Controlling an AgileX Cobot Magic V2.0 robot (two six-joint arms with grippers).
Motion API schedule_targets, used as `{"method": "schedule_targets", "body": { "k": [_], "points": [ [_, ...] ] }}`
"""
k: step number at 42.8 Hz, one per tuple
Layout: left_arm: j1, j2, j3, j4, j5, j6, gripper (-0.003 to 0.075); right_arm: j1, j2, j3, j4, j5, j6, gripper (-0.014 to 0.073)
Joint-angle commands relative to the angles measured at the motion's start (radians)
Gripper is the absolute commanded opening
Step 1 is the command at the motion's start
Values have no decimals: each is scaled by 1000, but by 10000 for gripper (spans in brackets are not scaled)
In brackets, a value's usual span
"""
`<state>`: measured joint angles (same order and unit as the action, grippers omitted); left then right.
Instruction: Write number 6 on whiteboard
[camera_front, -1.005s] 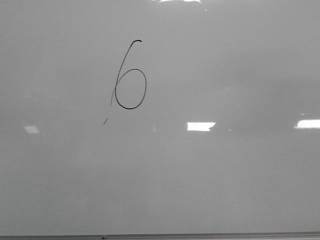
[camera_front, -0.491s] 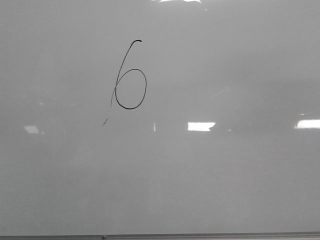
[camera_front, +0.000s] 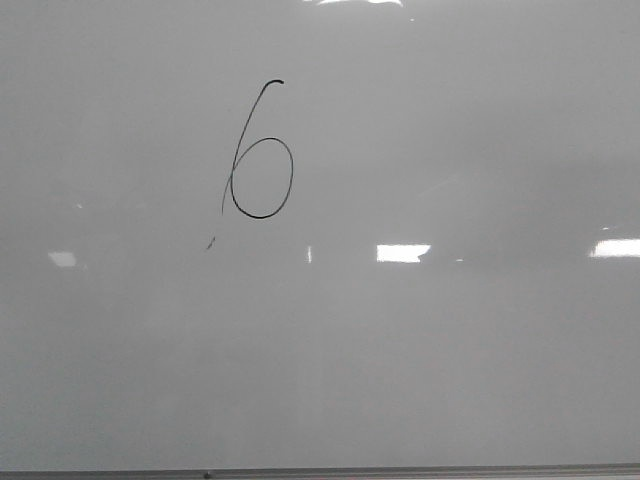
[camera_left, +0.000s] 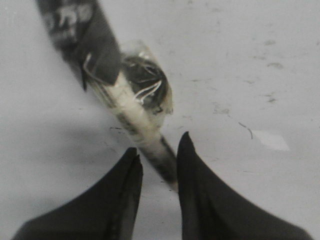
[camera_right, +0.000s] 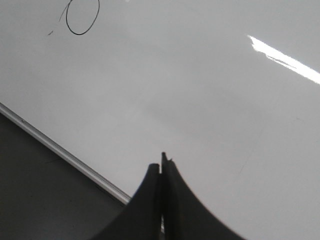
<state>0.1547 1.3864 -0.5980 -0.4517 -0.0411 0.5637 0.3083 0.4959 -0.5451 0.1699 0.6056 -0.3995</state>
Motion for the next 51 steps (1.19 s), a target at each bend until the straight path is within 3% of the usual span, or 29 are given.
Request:
{"method": "schedule_targets", "body": {
  "k": [1,17,24,31,42,51],
  "points": [
    [-7,-26,-30,0,-70,-4,247,-8,2,-26,7,-75,-1,-61],
    [2,-68,-30,0,-45,-3,362,-8,2,-26,7,-75,-1,-61],
    [9,-207,-30,48,17,-2,368,-8,2,-26,16,-81,7,-61],
    [9,-403,-28,91,101,-2,360,-14,2,-24,8,-122,122,-61],
    [9,-729,44,89,228,0,126,-15,-76,79,2,-277,278,-61],
    [9,-1019,164,85,309,0,-20,-15,-254,173,2,-298,284,-61]
  ]
}}
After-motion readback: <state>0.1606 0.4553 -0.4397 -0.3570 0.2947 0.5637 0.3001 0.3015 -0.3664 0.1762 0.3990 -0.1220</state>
